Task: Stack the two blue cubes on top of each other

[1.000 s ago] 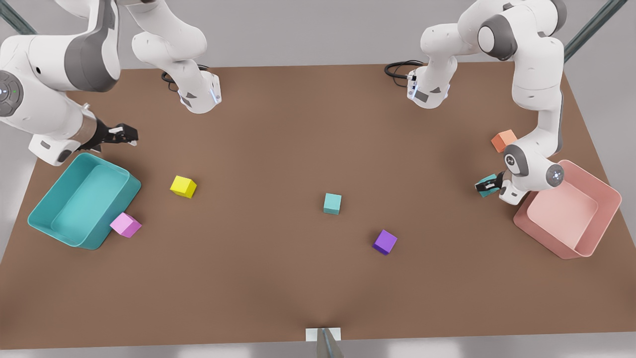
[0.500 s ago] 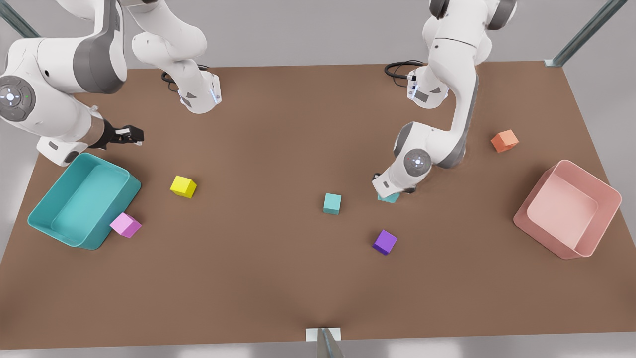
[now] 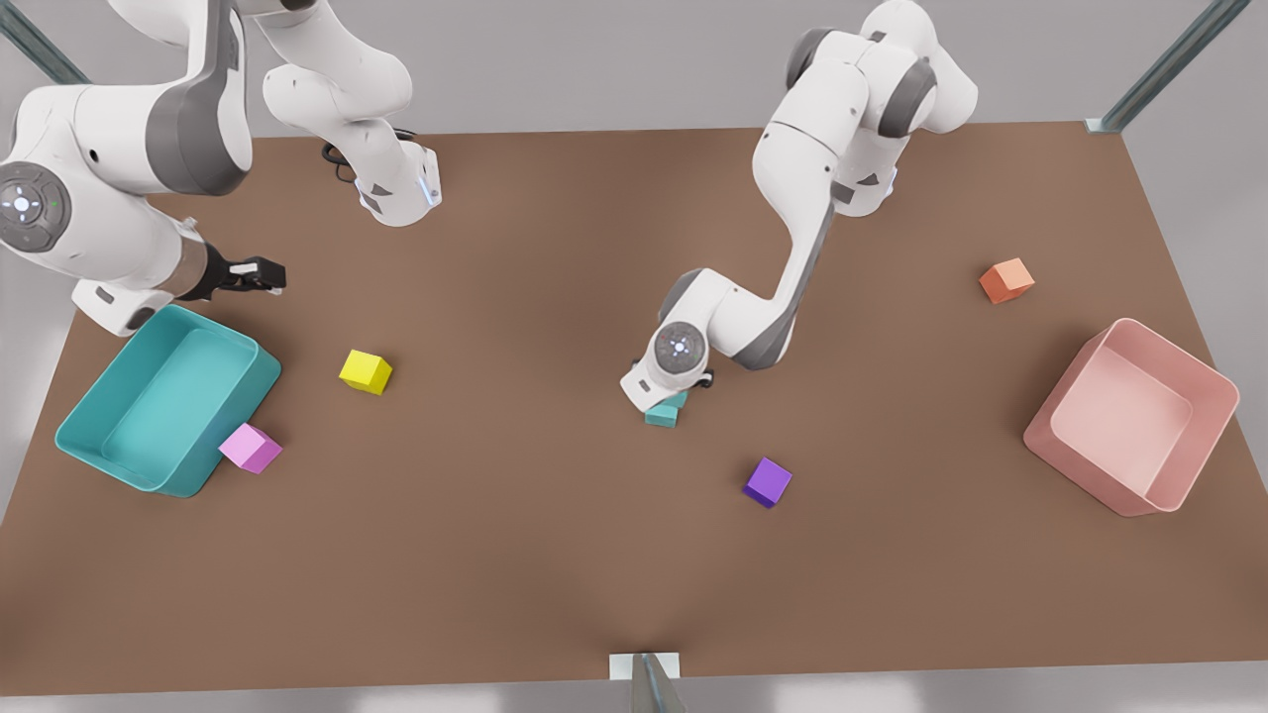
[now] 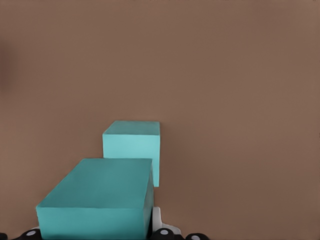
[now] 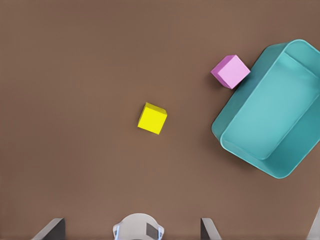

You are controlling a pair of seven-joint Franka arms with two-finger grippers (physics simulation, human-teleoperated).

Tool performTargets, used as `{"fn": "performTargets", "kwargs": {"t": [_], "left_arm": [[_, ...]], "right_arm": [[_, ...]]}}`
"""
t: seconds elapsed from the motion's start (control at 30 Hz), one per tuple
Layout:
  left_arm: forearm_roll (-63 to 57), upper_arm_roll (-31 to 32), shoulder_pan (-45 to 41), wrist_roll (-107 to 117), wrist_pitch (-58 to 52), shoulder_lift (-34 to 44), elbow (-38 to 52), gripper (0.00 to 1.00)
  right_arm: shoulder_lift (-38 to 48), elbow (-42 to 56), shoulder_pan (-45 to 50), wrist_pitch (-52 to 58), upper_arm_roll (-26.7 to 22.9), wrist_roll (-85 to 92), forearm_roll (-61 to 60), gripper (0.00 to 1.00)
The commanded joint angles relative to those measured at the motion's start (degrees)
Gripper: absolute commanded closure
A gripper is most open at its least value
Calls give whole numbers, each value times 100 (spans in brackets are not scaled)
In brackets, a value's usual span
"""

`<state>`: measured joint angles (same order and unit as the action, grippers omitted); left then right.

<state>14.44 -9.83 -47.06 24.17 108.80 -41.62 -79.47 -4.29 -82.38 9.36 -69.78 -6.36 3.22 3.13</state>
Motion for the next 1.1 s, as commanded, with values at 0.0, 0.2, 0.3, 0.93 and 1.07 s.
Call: {"fn": "performTargets", "kwargs": {"t": [0.0,0.2,0.3,0.93,1.07], "left_arm": [[120,-2,12,1354,-96,-39,54,48],[208,113,39,1354,-8,-312,300,48],[208,121,65,1345,115,-364,300,48],[199,95,118,1345,-473,-285,590,0],[190,69,214,1345,-1598,-241,1082,0]], "right_arm": [[-1,2,-4,0,-5,-138,-5,0],[-19,2,-4,-18,-5,-138,-22,0],[-37,2,4,-18,-5,-138,-23,0],[-89,2,4,-26,-14,-94,-23,0],[-98,2,13,-26,-14,-94,-31,0]]}}
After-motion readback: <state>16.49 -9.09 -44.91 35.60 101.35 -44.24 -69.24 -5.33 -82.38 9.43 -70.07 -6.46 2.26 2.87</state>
